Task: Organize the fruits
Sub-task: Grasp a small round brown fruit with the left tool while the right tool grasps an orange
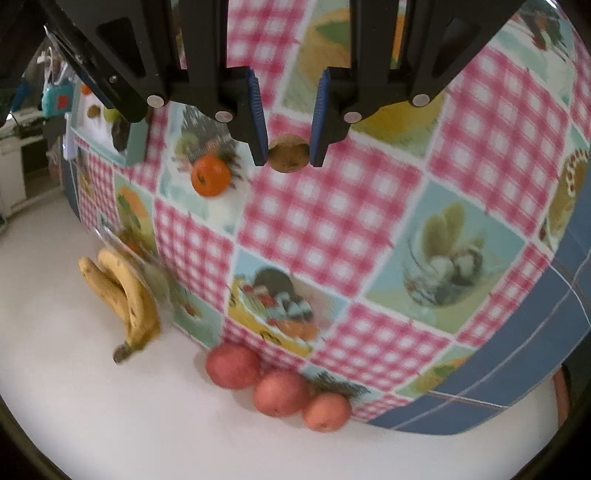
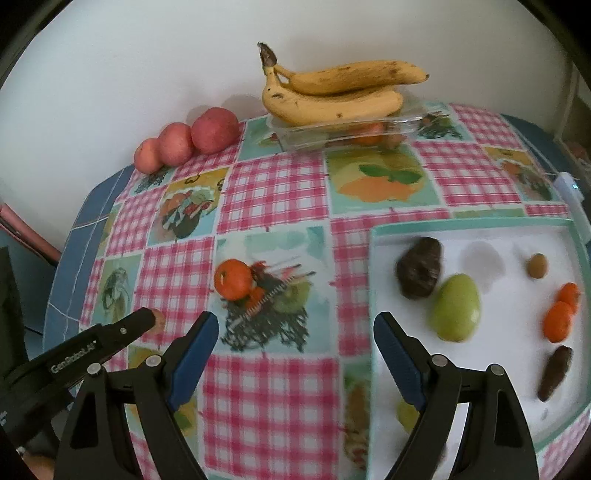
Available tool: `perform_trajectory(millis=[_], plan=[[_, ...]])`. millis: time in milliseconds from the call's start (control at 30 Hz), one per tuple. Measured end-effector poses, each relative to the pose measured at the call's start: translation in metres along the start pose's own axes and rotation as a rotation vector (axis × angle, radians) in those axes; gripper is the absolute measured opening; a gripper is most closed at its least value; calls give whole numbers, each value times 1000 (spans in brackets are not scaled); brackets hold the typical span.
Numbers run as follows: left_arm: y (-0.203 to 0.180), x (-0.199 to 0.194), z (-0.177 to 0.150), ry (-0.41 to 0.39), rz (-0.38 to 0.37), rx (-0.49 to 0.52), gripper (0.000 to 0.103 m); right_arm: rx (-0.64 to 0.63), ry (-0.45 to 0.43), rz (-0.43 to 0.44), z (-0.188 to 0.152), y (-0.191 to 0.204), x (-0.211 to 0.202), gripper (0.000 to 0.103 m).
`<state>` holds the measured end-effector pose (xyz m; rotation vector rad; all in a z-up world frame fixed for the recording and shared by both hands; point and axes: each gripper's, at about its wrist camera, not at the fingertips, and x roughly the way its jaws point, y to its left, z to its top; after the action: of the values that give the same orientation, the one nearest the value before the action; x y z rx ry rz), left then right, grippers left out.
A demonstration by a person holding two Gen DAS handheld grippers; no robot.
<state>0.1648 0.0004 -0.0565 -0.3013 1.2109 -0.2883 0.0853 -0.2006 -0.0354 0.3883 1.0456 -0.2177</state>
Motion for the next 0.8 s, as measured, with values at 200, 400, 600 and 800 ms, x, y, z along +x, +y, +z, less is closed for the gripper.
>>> perform_trajectory(millis=[200, 400, 600, 800], plan=[[13, 7, 16, -21, 9, -30, 25, -34, 26, 15, 13, 20, 28, 86], [35, 12, 30, -23, 22, -93, 25, -97, 54, 15, 17, 44, 50, 77], [47, 18, 36, -15, 19, -129, 25, -118, 65, 1, 23, 58, 65, 63], [48, 21, 38, -7, 10, -138, 25, -138, 75, -11, 24, 68, 74, 49]])
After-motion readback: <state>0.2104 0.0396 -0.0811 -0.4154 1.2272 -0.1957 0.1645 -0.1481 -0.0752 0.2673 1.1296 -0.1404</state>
